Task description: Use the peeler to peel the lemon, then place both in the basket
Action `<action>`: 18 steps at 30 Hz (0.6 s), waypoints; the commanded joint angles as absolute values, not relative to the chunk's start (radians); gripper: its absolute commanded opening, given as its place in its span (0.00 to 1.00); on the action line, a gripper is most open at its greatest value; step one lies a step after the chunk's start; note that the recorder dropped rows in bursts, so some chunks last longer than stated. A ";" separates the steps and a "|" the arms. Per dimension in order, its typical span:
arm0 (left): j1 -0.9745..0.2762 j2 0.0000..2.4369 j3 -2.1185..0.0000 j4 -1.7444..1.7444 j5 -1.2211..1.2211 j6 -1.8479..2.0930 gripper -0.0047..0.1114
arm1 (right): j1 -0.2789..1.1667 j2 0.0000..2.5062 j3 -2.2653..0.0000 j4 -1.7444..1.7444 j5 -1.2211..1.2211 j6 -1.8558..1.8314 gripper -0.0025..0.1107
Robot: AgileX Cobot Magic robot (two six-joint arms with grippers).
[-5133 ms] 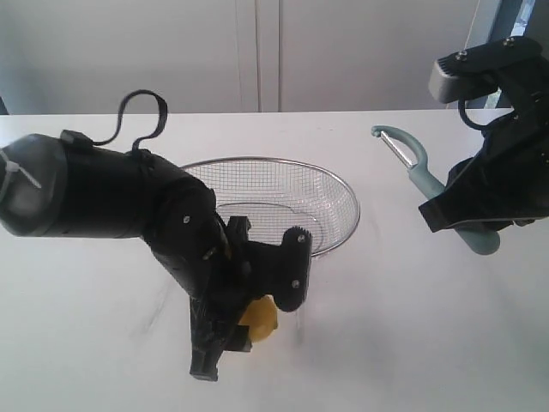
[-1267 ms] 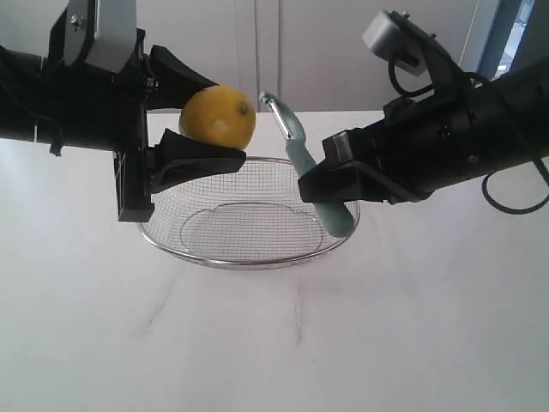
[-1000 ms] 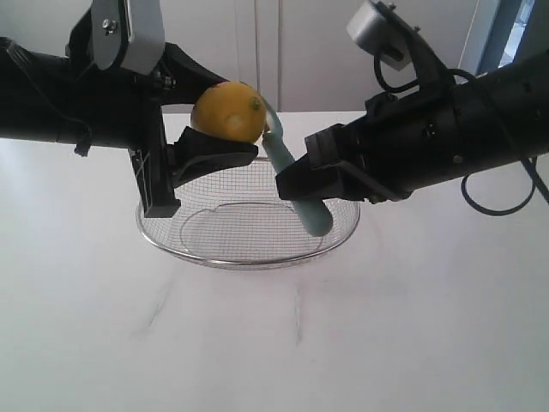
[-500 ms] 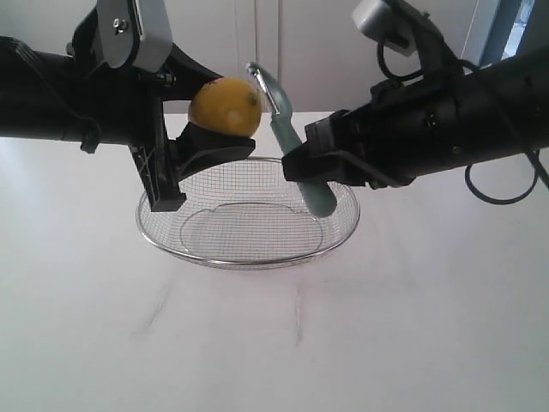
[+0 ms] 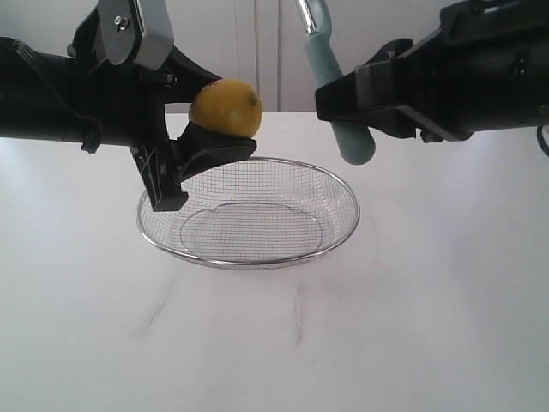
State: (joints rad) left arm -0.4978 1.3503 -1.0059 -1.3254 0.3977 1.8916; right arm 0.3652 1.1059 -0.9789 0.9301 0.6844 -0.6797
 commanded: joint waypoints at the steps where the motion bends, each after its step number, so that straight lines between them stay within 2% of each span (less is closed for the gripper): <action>1: -0.503 1.337 -1.007 -1.349 0.408 1.855 0.04 | 0.359 1.139 -0.975 0.917 0.704 -0.673 0.02; 13: -0.503 1.337 -1.007 -1.349 0.412 1.793 0.04 | 0.363 1.295 -0.975 0.894 0.642 -0.667 0.02; 18: -0.503 1.337 -1.007 -1.349 0.410 1.793 0.04 | 0.449 1.349 -0.973 0.892 0.589 -0.667 0.02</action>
State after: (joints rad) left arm -0.4978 1.3503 -1.0059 -1.3254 0.3977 1.8039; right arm 0.4131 1.3368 -0.9789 0.8897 0.6203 -0.6721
